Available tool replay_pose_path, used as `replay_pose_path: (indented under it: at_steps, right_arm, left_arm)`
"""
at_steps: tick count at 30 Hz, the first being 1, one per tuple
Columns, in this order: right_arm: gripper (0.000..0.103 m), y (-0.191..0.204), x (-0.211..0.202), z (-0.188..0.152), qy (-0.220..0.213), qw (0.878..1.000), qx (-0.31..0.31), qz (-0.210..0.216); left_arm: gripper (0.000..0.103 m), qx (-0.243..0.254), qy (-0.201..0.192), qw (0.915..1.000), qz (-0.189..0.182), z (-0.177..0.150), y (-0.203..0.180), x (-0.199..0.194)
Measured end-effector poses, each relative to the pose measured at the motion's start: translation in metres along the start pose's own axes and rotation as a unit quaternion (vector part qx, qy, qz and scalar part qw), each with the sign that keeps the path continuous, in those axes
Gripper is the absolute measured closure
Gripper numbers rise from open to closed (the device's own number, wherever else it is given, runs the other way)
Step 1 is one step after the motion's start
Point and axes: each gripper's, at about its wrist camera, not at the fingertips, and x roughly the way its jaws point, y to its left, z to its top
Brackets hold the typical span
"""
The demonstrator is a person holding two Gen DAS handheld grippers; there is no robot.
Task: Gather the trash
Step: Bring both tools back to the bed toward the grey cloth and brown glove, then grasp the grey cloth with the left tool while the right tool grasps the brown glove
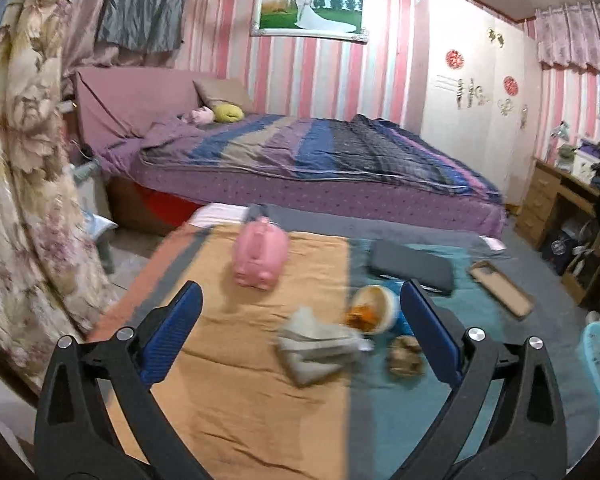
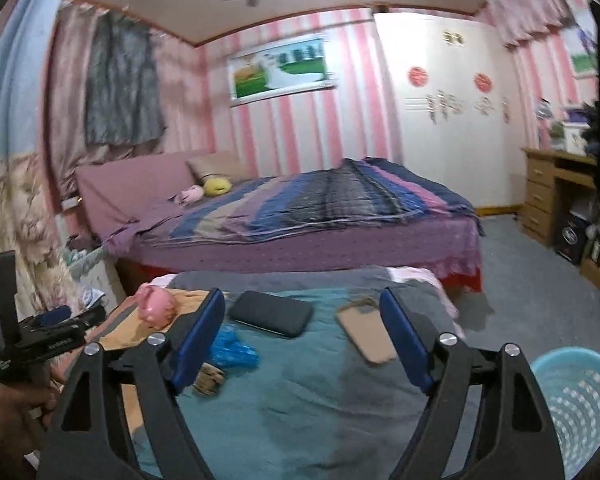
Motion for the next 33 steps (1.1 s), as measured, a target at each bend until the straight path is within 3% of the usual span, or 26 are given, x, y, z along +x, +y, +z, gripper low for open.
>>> replay_pose_path:
  at_steps: [5, 8, 10, 14, 16, 20, 27, 30, 32, 33]
  right_arm:
    - [0.018, 0.038, 0.029, 0.019, 0.002, 0.999, -0.027, 0.029]
    - [0.018, 0.046, 0.048, 0.001, 0.006, 0.998, -0.028, 0.048]
    - [0.018, 0.052, 0.078, -0.034, 0.061, 0.996, -0.029, 0.050]
    - [0.018, 0.065, 0.110, -0.066, 0.134, 0.989, -0.030, 0.045]
    - [0.018, 0.080, 0.127, -0.077, 0.180, 0.981, -0.060, 0.044]
    - [0.018, 0.090, 0.147, -0.093, 0.213, 0.972, -0.093, 0.038]
    - [0.019, 0.102, 0.178, -0.116, 0.245, 0.965, -0.076, 0.061]
    - [0.034, 0.109, 0.189, -0.124, 0.265, 0.960, -0.078, 0.057]
    - [0.055, 0.111, 0.194, -0.126, 0.278, 0.956, -0.082, 0.055]
    - [0.060, 0.112, 0.195, -0.127, 0.281, 0.954, -0.082, 0.060]
  left_arm:
    - [0.007, -0.039, 0.003, 0.9992, 0.010, -0.004, 0.044, 0.007]
    - [0.007, -0.035, 0.023, 0.9990, 0.019, -0.012, 0.049, 0.020]
    - [0.007, -0.017, 0.038, 0.9987, 0.030, -0.020, 0.046, 0.030]
    - [0.007, -0.004, 0.081, 0.9961, 0.035, -0.034, 0.044, 0.056]
    - [0.007, -0.016, 0.114, 0.9923, 0.046, -0.041, 0.048, 0.069]
    - [0.007, -0.056, 0.148, 0.9862, 0.048, -0.051, 0.062, 0.077]
    - [0.007, -0.040, 0.159, 0.9856, 0.042, -0.057, 0.059, 0.080]
    - [0.007, -0.044, 0.170, 0.9840, 0.032, -0.061, 0.058, 0.085]
    - [0.007, -0.049, 0.182, 0.9820, 0.016, -0.064, 0.054, 0.090]
    - [0.007, -0.051, 0.185, 0.9813, 0.006, -0.066, 0.052, 0.092]
